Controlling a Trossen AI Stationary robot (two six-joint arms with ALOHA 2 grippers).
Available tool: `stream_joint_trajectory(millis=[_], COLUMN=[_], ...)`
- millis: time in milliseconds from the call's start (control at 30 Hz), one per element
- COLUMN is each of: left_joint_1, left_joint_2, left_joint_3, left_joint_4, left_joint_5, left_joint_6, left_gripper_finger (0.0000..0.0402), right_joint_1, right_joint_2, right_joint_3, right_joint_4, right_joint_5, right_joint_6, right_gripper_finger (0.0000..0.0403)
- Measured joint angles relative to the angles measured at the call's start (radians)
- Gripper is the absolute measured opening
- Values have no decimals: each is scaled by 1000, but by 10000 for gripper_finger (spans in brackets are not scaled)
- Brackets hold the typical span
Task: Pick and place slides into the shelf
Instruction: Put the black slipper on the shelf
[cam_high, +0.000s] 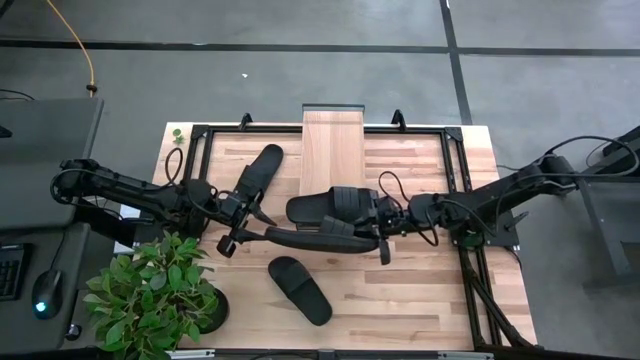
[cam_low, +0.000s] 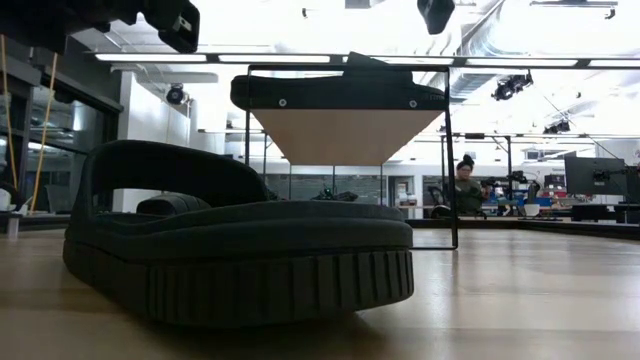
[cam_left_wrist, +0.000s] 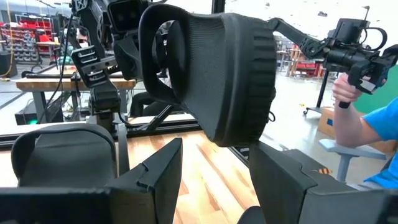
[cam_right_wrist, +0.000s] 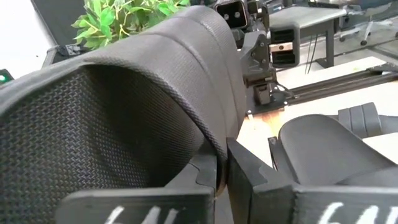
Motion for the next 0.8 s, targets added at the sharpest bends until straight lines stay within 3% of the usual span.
stream_joint_trajectory(millis=[800], left_joint_1=[0], left_joint_2=[-1], left_joint_3=[0], left_joint_4=[-2], left_joint_5=[-2], left_joint_6=[1], left_gripper_finger=[168], right_joint_1=[0], right_joint_2=[-14], right_joint_3=[0], right_joint_4=[-70], right_joint_5=[-8], right_joint_6=[22], right_gripper_finger=[0])
